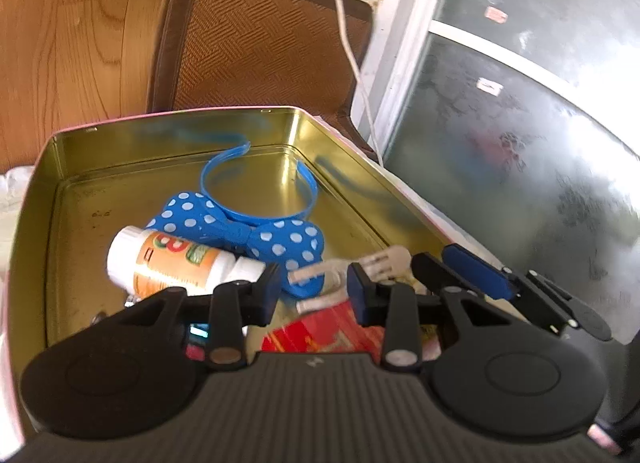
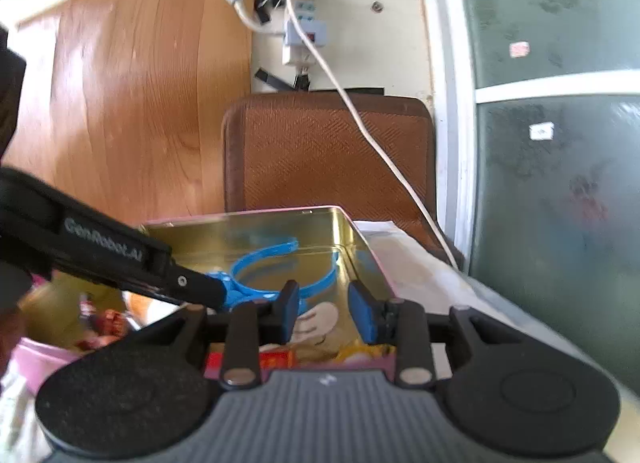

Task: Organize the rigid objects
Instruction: 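Carry the keychain clip into the pink tin and release it, then reach the right gripper to the white charger plug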

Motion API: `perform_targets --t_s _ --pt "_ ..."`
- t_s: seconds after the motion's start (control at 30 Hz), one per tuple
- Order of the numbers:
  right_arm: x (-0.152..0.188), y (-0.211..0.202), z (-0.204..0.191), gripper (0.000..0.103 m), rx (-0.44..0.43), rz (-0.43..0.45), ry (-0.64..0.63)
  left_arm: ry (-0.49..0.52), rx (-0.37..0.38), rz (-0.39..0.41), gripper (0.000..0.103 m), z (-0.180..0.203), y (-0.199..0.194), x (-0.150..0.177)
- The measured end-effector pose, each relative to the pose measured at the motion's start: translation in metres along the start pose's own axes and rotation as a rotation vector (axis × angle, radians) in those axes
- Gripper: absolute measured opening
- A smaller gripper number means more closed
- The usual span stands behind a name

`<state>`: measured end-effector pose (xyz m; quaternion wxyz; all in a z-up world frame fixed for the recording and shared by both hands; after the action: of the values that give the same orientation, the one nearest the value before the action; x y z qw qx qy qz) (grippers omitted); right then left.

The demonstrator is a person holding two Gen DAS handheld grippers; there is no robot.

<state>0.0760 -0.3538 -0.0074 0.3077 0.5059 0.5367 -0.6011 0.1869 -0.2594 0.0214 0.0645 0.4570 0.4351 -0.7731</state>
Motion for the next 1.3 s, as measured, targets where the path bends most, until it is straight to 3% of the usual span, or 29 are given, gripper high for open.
perform_targets --t_s 0.33,0.63,1.3 --pt "0.008 -0.056 -0.013 0.031 -0.059 -0.002 0.078 0.113 -0.055 0.051 0.043 0.027 -0.049 0.034" --pt "0.021 -0.072 -0.043 0.031 -0.095 -0.069 0.039 0.146 -0.119 0.1 0.045 0.019 -0.087 0.06" --pt "0.052 -0.077 -0.179 0.033 -0.264 -0.177 -0.225 0.015 -0.29 0.119 0.049 -0.092 -0.132 0.107"
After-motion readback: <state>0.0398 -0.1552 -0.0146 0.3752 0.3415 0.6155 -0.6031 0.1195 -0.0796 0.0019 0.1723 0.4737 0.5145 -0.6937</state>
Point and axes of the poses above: each gripper's, at about its wrist camera, not at the fingertips, and y roughly the way its jaws point, z to its right, x to its underside, the point moved 5 cm from there along y, roughly the way its jaws point, and after that the axes turned 4 degrees about -z, right-handed, at the moved point
